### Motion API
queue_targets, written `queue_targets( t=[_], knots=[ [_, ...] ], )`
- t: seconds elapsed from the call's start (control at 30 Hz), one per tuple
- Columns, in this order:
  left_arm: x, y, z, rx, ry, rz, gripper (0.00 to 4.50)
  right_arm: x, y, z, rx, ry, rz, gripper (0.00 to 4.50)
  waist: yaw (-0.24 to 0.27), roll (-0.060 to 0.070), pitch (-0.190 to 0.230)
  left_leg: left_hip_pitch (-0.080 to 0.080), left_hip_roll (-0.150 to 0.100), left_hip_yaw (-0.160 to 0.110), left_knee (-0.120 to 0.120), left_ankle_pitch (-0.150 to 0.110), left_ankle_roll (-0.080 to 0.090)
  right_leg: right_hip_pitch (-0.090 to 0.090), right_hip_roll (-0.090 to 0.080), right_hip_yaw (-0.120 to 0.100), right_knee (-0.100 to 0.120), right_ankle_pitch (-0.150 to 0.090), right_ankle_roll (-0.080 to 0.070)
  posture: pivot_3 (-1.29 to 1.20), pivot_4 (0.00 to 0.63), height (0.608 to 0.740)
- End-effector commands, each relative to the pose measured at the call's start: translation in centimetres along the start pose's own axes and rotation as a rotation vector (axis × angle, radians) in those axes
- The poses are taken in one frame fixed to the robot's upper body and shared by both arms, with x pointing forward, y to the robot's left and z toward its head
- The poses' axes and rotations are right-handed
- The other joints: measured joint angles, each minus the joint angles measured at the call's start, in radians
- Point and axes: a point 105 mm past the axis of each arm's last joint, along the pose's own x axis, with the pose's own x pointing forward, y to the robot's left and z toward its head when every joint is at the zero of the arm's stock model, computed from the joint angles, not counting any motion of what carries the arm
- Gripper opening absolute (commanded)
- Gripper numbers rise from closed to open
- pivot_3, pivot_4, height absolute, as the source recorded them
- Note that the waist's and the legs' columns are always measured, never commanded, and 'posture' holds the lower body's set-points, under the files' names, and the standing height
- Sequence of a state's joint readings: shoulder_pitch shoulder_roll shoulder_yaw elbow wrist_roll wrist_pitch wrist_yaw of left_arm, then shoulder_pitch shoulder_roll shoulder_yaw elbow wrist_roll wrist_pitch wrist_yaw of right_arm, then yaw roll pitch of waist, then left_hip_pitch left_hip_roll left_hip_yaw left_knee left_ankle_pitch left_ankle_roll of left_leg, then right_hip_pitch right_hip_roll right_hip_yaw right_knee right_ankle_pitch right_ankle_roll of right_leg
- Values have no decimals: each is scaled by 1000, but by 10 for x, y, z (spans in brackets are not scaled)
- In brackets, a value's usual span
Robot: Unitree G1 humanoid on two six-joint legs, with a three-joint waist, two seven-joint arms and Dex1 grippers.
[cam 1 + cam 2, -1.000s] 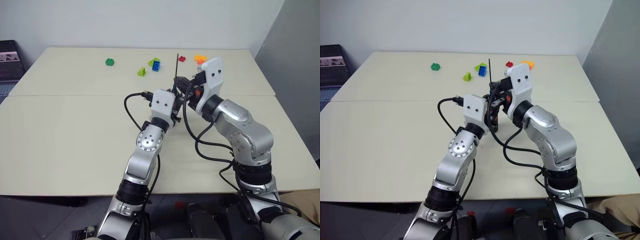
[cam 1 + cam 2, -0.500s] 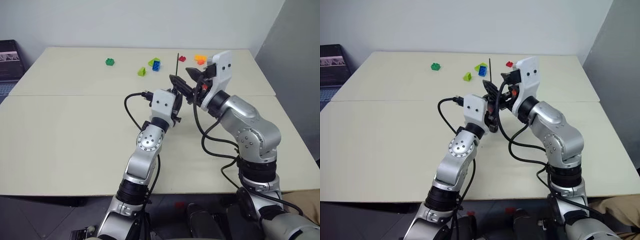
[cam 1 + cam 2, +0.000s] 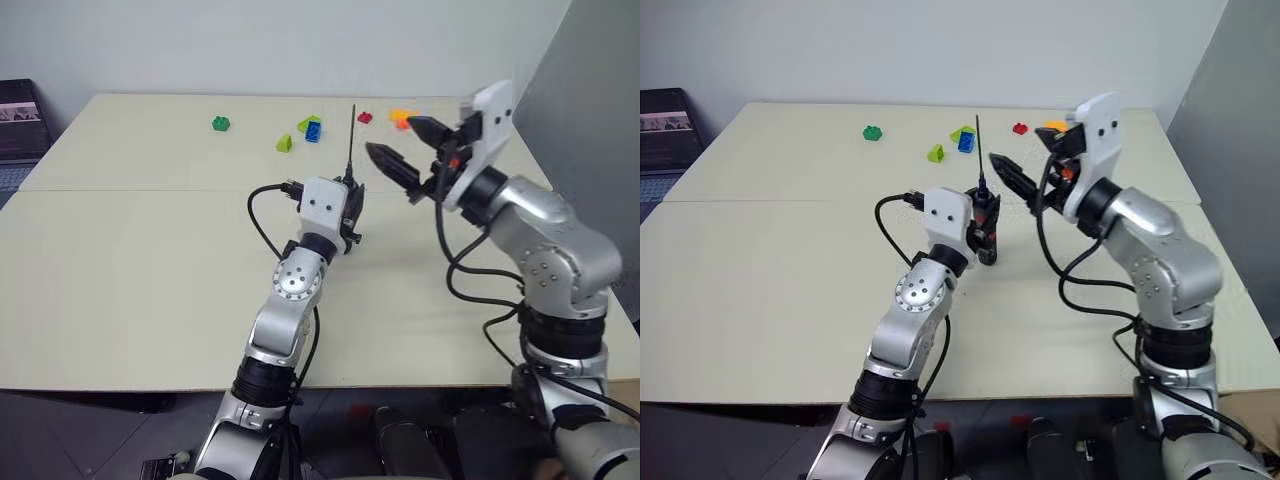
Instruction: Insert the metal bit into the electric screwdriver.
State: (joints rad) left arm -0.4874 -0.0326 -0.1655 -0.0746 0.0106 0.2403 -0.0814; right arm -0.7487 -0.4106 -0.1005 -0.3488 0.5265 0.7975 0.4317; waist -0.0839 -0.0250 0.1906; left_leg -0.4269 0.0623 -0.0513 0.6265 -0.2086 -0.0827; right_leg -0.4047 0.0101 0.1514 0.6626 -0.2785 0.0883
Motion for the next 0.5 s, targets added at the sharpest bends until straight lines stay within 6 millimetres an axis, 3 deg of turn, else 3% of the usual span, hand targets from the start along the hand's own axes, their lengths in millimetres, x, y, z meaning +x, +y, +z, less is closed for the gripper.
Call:
queue_targets(
  t=[0.03,0.2,0.33,0.4,0.5],
  knots=[
    [2,2,4,-23,-15,-5,1617,-16,-6,15,-70,-40,20,4500,0,0,0,0,0,0,0,0,0,0,0,0,0,0,0,0,150,740],
    [3,-3,10,-31,-43,-49,1617,-27,-8,13,-107,-2,52,4500,2,0,0,-1,0,0,0,0,0,0,0,0,0,0,0,0,150,740],
    [9,1,27,49,-100,-109,1616,-38,-20,14,-156,35,31,4500,5,0,0,-1,0,0,0,0,0,0,0,0,0,0,0,0,150,740],
    [14,8,35,132,-111,-136,1616,-41,-21,15,-171,44,35,4500,4,0,0,-1,0,0,1,0,0,0,0,0,0,0,0,0,150,740],
    [27,20,52,407,-87,-315,1616,-57,-23,13,-232,107,69,4500,4,-1,1,-2,0,0,0,0,0,-1,0,-1,0,0,0,0,150,740]
  ],
)
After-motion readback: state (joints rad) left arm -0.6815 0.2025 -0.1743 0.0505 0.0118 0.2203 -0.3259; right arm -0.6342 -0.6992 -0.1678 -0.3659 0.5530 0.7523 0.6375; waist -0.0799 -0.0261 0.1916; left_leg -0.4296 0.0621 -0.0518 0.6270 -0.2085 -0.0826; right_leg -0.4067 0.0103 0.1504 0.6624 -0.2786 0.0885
